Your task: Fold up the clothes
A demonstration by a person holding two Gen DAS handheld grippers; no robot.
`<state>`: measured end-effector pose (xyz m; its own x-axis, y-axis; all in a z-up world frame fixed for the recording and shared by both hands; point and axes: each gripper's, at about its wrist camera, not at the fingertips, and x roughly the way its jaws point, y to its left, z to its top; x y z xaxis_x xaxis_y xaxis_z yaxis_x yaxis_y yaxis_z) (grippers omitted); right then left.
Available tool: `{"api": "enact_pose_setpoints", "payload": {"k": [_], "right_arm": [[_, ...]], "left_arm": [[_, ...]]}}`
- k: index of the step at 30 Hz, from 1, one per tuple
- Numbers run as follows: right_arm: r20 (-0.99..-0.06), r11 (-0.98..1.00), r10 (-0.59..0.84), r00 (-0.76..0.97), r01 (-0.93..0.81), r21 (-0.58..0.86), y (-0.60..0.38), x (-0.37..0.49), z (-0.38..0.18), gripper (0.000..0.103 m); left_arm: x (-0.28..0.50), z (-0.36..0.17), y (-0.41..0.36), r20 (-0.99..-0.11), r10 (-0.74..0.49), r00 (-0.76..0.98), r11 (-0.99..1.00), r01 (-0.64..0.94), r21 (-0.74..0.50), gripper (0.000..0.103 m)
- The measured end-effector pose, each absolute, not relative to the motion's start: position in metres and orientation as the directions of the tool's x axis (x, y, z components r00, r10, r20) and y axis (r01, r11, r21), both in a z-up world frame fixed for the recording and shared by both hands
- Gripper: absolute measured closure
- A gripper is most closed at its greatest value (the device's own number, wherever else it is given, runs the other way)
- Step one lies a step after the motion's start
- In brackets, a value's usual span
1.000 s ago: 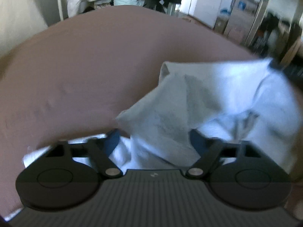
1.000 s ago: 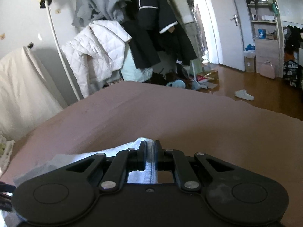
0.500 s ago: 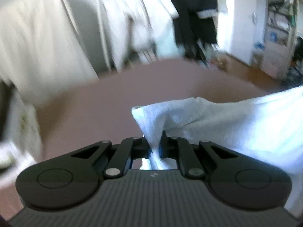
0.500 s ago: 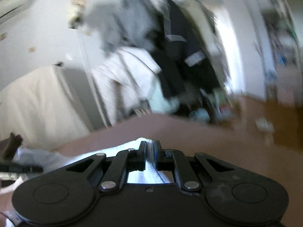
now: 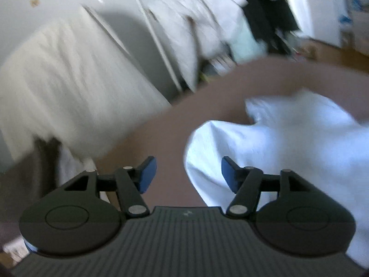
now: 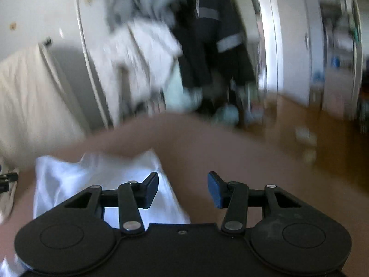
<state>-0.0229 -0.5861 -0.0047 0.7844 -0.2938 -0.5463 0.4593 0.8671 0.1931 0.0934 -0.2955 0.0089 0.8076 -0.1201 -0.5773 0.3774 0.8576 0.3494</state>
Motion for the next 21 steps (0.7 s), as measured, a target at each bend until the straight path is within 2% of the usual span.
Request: {"api": "enact_pose_setpoints", "payload": {"k": [4, 7, 9, 12, 14, 18, 21], "right_arm": [[-0.664, 0.822, -0.205, 0.719, 0.495, 0.282, -0.598, -0.092, -0.052, 0.050], [-0.730, 0.803, -0.196, 0.654, 0.535, 0.264, -0.602, -0.123, -0.069, 0.050], [-0.758, 0.780, -0.177, 0.628, 0.559, 0.281, -0.606, -0.142, -0.073, 0.045], [-0.754, 0.749, -0.116, 0.646, 0.556, 0.360, -0.614, -0.155, -0.080, 0.040], [-0.743, 0.718, -0.088, 0.664, 0.559, 0.415, -0.618, -0.160, -0.084, 0.035], [-0.735, 0.620, 0.048, 0.676, 0.557, 0.553, -0.623, -0.150, -0.107, 0.034], [-0.764, 0.637, 0.074, 0.641, 0.559, 0.531, -0.612, -0.136, -0.120, 0.026]], "left_arm": [[0.065, -0.045, -0.239, -0.707, -0.198, 0.679, 0.877, 0.445, 0.182, 0.037], [0.052, -0.074, -0.198, -0.765, -0.208, 0.610, 0.929, 0.368, 0.041, 0.037], [0.059, -0.080, -0.179, -0.807, -0.232, 0.544, 0.948, 0.310, -0.064, 0.037], [0.057, -0.071, -0.168, -0.791, -0.262, 0.553, 0.947, 0.304, -0.100, 0.036], [0.051, -0.071, -0.170, -0.791, -0.269, 0.549, 0.934, 0.350, -0.074, 0.029], [0.041, -0.076, -0.180, -0.825, -0.283, 0.490, 0.905, 0.421, -0.061, 0.026], [0.029, -0.087, -0.191, -0.838, -0.293, 0.460, 0.868, 0.496, -0.032, 0.020]]}}
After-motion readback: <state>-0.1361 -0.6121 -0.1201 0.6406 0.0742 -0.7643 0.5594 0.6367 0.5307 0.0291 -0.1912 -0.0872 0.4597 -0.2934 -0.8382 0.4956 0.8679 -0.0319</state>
